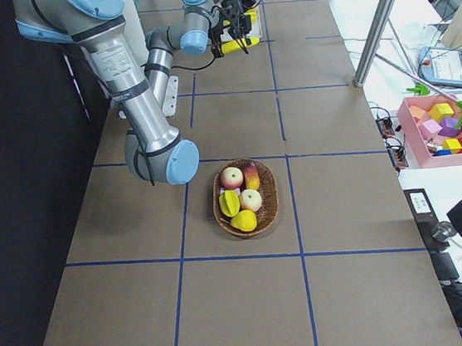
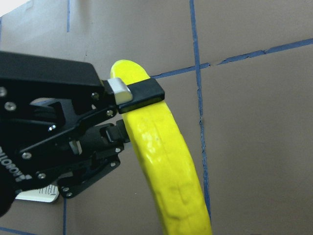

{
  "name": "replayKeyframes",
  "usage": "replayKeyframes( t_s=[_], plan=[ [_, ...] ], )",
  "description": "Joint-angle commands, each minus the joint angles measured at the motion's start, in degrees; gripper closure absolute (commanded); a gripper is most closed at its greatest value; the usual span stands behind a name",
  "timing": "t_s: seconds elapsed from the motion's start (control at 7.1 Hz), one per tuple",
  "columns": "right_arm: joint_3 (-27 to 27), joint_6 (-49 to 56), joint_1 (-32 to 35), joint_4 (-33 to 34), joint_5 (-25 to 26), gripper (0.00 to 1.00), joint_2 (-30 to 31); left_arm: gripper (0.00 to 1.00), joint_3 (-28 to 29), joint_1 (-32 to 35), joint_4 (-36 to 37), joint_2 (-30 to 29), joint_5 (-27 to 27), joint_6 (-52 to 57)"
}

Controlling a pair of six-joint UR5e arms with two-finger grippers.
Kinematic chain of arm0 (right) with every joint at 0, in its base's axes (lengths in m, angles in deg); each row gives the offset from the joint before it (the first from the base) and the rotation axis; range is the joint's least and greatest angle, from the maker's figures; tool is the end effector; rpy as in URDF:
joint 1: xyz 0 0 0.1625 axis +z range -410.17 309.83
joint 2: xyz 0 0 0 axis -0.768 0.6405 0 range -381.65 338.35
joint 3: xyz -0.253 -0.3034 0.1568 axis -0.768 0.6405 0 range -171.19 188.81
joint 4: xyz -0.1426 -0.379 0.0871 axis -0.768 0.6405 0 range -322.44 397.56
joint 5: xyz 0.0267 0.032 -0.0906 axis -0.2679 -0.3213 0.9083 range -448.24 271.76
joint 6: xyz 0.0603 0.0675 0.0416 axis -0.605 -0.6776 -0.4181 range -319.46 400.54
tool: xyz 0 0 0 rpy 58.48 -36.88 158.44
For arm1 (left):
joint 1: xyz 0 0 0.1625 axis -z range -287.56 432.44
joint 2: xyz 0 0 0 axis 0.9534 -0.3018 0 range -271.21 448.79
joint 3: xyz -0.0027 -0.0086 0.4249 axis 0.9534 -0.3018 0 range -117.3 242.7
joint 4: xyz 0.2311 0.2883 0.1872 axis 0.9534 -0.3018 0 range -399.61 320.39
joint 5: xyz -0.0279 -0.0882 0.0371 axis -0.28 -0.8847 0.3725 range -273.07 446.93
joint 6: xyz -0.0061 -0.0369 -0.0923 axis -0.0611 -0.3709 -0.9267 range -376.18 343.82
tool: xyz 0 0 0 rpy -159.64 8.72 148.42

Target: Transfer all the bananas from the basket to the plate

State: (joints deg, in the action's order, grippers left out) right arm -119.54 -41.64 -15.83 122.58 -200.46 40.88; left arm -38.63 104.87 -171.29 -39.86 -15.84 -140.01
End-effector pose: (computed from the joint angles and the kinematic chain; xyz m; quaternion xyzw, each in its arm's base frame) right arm -0.3396 -0.3478 0.1179 0.0579 -0.5869 0.0748 0.8041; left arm 0.4567 -0.4221 0.0917 -0.0861 0.7118 -0.3118 0.6235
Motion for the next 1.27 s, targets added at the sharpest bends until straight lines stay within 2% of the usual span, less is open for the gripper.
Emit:
replayKeyframes(
  t_s=[0.0,0.14,0.28,0.56,0.7,0.85,0.99,1.13],
  plan=[
    [-0.58,0.79,9.02,0.68,-10.59,0.0,1.1,1.0,-1.66,2.87,2.02,7.3,-7.47,9.69],
    [-0.58,4.89,14.38,0.59,-15.52,0.0,4.15,1.0,-4.29,7.51,4.04,12.4,-13.63,14.19],
    [-0.84,11.63,19.22,0.68,-18.79,0.0,8.36,1.0,-5.79,11.73,6.24,16.8,-16.74,19.98],
    [-0.93,25.51,24.35,0.68,-19.79,0.0,16.97,1.0,-9.14,14.39,13.77,27.96,-16.51,37.69],
    [-0.41,32.11,25.41,0.68,-19.7,0.0,20.67,1.0,-9.15,15.28,18.6,32.27,-14.85,45.97],
    [-0.06,34.61,25.77,0.68,-19.61,0.0,21.92,1.0,-8.28,14.94,18.83,37.1,-10.31,50.66],
    [0.29,34.63,25.86,0.68,-19.44,0.0,21.85,1.0,-7.49,14.85,19.0,37.67,-10.09,51.49],
    [0.65,34.72,25.86,0.68,-19.44,0.0,21.59,0.92,-6.43,14.85,19.0,37.5,-10.0,51.5]
  ],
)
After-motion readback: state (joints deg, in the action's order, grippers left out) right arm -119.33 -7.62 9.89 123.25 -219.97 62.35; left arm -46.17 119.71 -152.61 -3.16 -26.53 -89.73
